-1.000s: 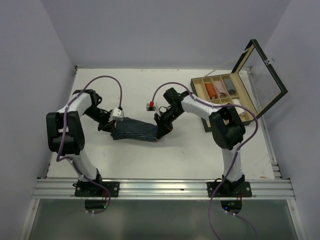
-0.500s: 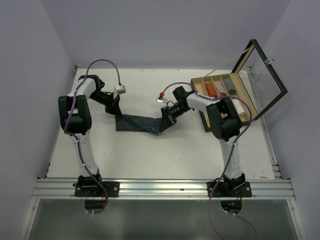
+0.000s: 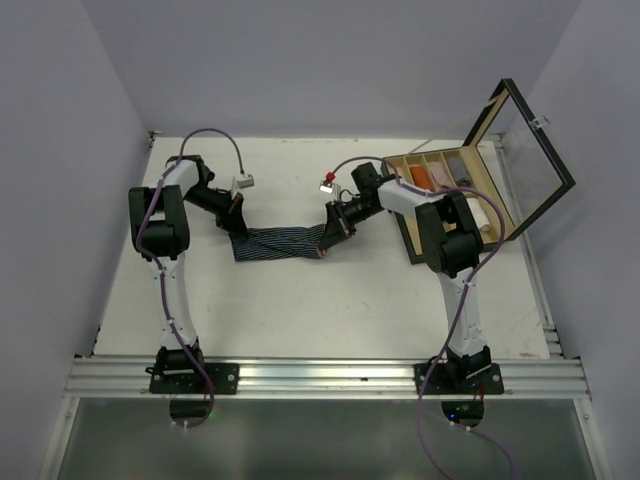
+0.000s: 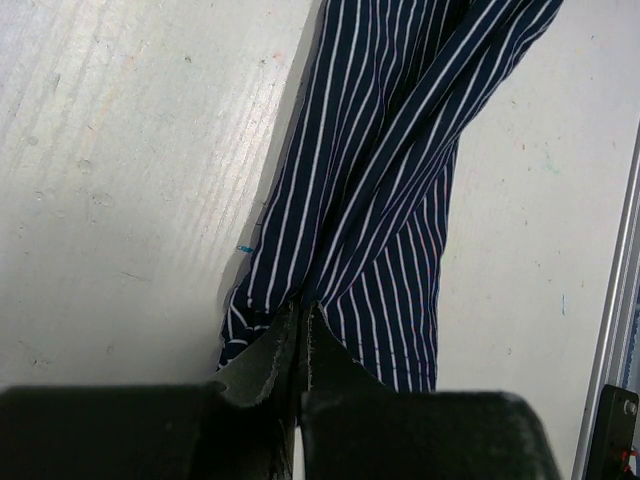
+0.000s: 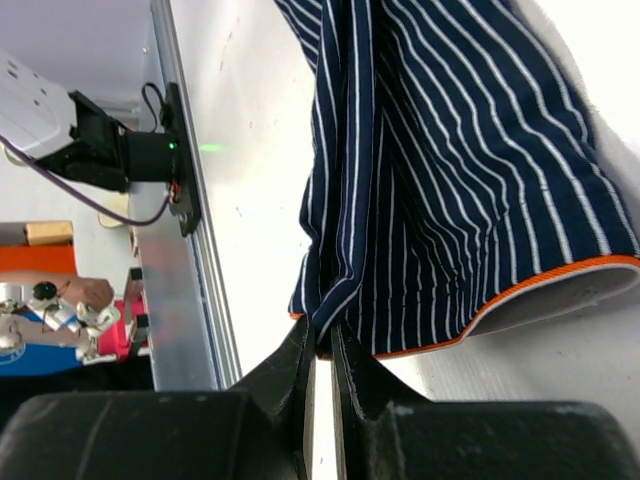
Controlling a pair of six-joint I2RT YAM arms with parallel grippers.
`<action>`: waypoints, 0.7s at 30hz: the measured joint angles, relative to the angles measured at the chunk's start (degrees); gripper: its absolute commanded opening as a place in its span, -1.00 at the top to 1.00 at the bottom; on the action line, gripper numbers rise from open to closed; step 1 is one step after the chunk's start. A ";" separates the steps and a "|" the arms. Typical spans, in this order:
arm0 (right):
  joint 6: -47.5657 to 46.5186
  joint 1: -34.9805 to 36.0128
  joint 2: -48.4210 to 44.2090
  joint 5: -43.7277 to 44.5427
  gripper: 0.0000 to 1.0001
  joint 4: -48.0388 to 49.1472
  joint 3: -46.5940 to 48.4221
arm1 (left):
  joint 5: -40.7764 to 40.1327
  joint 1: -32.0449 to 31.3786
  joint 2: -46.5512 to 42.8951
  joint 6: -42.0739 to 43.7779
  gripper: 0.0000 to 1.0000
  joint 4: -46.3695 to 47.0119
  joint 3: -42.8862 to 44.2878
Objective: Roll the underwear
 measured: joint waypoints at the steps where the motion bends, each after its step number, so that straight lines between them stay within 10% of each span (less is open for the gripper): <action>1: -0.28 0.28 0.00 0.33 1.00 -0.52 0.37 | 0.00 0.00 -0.02 0.00 1.00 0.13 -0.04; 21: -1.01 -5.25 19.45 1.46 1.00 -13.68 27.04 | 1.49 0.07 -0.48 -3.08 1.00 1.09 -3.74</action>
